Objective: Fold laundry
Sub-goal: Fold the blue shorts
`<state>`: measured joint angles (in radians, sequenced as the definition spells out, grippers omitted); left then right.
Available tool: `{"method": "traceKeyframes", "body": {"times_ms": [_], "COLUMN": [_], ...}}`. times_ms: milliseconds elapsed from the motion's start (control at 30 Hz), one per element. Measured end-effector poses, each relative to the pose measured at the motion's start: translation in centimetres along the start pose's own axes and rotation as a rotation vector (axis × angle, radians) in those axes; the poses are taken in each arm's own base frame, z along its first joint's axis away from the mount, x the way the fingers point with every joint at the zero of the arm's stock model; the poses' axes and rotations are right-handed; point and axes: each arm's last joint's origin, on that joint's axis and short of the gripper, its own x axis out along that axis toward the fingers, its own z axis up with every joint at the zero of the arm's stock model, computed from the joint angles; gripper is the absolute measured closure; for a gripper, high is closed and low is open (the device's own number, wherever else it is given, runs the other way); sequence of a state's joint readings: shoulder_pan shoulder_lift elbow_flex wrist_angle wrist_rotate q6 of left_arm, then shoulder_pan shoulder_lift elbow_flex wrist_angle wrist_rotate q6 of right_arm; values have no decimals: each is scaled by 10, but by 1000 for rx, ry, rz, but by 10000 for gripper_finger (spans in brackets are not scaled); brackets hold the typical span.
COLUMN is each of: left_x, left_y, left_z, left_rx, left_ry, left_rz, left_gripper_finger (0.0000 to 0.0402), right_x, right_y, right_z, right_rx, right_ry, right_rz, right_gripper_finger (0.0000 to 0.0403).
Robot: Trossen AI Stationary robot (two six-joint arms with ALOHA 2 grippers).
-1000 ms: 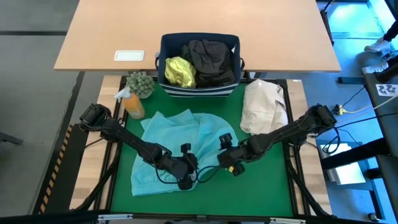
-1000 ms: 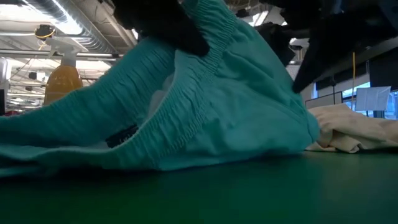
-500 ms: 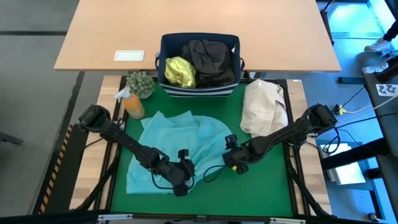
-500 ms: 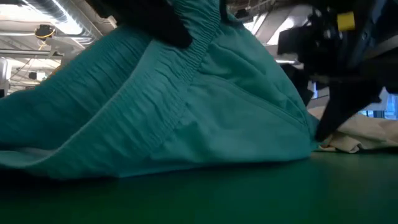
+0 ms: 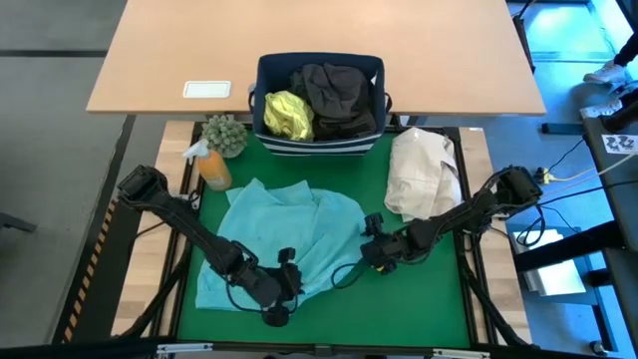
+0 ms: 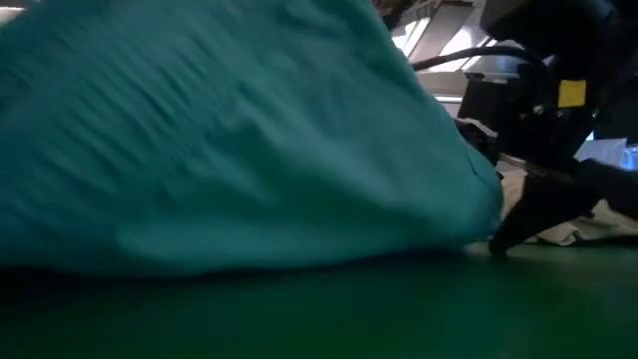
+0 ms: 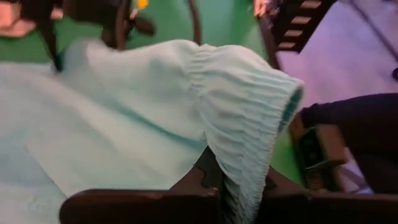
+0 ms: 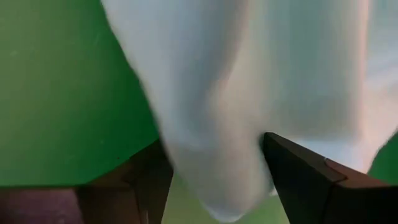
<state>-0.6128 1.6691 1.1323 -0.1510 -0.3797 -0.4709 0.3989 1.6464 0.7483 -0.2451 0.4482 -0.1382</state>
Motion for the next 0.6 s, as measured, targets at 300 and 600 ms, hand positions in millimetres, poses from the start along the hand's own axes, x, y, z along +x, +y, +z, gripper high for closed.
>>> {"method": "traceKeyframes", "body": {"times_ms": [300, 600], "left_x": [-32, -37], "left_y": [0, 3], "left_z": [5, -5], "left_rx": [-23, -88], "left_ry": [-1, 100], "left_rz": [43, 66], "left_gripper_finger": [395, 395], "right_x": [-5, -50], "right_y": [-7, -29], "right_z": [2, 8], "right_rx": [1, 81], "right_ry": [-20, -174], "right_rz": [-131, -137], "right_gripper_finger": [314, 392]}}
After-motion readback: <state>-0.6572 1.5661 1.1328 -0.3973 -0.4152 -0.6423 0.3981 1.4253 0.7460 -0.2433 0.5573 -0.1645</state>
